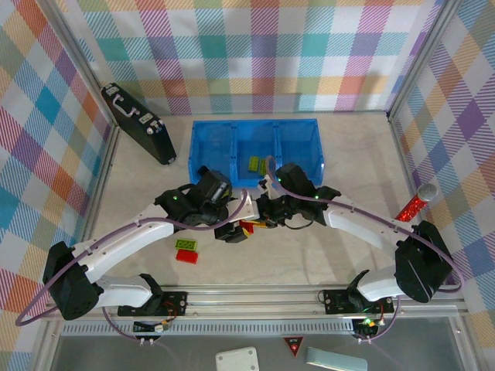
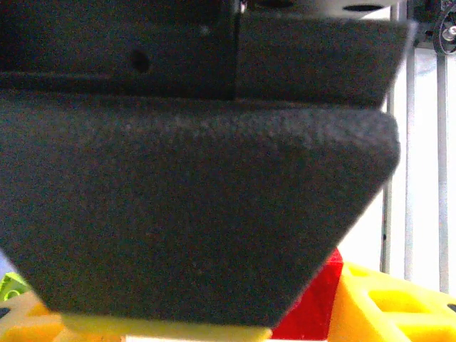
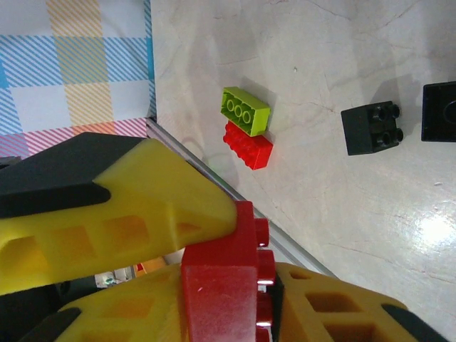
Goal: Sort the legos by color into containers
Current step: Pick up the lego from the center of the table, then place the lego in the container.
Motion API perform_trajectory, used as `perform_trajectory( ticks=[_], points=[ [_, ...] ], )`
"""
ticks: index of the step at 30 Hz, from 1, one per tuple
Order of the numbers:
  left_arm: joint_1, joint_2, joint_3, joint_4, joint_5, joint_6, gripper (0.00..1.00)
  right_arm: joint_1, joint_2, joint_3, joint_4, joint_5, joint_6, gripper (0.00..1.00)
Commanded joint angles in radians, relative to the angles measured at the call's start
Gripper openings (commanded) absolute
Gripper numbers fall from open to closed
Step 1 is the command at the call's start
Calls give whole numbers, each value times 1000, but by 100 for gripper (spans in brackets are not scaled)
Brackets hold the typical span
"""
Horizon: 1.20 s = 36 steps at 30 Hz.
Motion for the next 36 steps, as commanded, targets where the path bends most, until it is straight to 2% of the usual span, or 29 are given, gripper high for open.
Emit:
perform_trajectory(
  ticks=[1, 7, 13, 22, 29, 36],
  points=[
    [-8, -17, -9, 15, 0, 16, 48, 7, -11, -17, 36, 4, 18, 33],
    [-8, -19, -8, 12, 0, 12, 52, 8, -37, -27, 27, 25, 15, 28],
    [-8, -28, -8, 13, 6, 1, 68, 8, -58, -24, -13, 65, -21, 24],
    [-8, -46, -10, -3, 0, -4, 72, -28, -34, 67, -272, 231, -203, 24],
    [-8, -48, -15, 2, -40, -18, 72, -137, 6, 185, -508, 444, -409, 24],
    [-8, -43, -15, 1, -56, -22, 72, -291, 127, 340, -596, 564, -583, 24]
  ],
)
